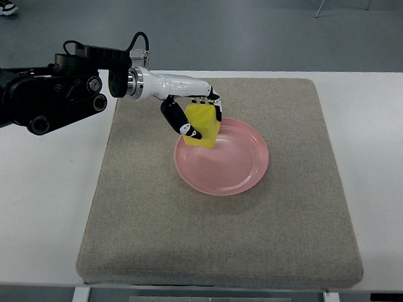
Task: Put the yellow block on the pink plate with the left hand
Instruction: 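Lift the yellow block and carry it over the pink plate, then lower the block onto the plate and open the left hand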
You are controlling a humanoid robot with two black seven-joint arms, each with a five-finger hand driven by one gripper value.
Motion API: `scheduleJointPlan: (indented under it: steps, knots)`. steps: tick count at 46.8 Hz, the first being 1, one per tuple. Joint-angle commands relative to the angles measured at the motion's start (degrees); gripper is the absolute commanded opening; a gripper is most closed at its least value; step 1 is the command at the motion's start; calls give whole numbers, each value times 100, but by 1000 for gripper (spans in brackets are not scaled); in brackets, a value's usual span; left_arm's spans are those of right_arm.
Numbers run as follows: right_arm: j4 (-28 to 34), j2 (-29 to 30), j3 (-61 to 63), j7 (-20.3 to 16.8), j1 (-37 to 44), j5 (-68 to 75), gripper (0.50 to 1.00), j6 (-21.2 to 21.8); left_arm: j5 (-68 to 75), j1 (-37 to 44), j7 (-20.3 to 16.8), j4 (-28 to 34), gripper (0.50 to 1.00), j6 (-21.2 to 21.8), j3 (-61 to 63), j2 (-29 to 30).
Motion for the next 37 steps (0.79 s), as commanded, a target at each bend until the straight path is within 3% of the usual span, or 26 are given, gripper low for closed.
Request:
scheduleJointPlan:
  steps: [1, 18, 37]
  knots:
    - [-3, 0, 0, 1, -3, 2, 924, 2, 32, 11, 0, -1, 500, -5, 10, -33]
    - [-3, 0, 0, 1, 6, 2, 924, -7, 41, 204, 9, 61, 500, -66, 18, -498]
    - [-3, 0, 0, 1, -3, 2, 924, 2, 67, 230, 9, 175, 500, -57, 265, -534]
